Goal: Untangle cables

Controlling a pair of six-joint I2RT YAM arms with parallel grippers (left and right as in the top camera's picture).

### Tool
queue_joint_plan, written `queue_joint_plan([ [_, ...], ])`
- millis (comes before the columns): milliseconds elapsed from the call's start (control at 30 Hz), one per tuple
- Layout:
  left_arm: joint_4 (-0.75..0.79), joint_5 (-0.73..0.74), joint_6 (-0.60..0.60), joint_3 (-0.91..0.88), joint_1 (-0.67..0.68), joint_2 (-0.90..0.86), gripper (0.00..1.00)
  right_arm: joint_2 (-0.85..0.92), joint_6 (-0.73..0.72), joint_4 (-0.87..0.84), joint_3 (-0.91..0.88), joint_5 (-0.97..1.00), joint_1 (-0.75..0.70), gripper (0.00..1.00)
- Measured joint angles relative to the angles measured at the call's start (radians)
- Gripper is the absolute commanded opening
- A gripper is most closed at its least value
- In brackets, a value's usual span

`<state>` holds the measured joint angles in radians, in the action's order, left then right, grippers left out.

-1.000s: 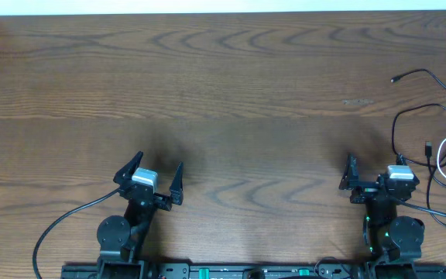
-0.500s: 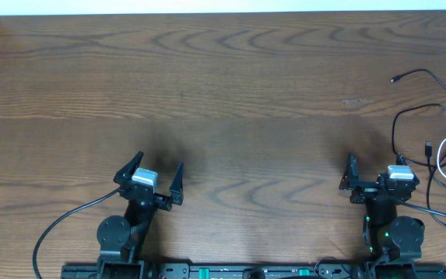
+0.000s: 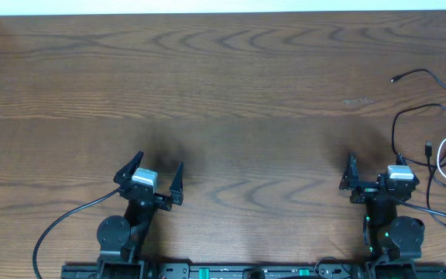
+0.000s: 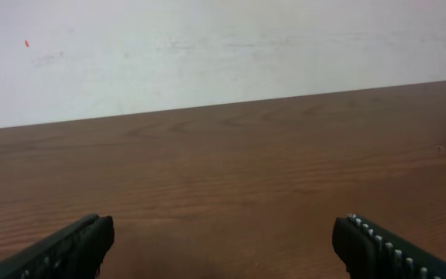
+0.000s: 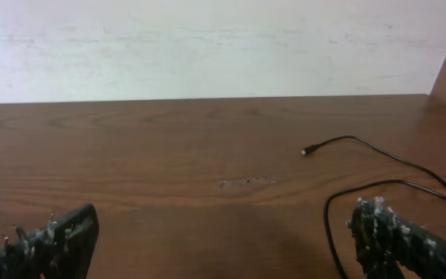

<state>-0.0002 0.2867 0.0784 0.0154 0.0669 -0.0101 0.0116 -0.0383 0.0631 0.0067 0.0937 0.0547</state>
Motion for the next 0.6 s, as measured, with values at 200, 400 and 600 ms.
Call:
queue_joint_plan([
  [200,0.000,0.000,0.000,0.000,0.000,0.000,0.95,0.000,0.000,0.000,0.000,0.000,0.000,0.99],
  [400,0.000,0.000,0.000,0.000,0.000,0.000,0.95,0.000,0.000,0.000,0.000,0.000,0.000,0.99],
  [600,0.000,0.000,0.000,0.000,0.000,0.000,0.95,0.000,0.000,0.000,0.000,0.000,0.000,0.99],
])
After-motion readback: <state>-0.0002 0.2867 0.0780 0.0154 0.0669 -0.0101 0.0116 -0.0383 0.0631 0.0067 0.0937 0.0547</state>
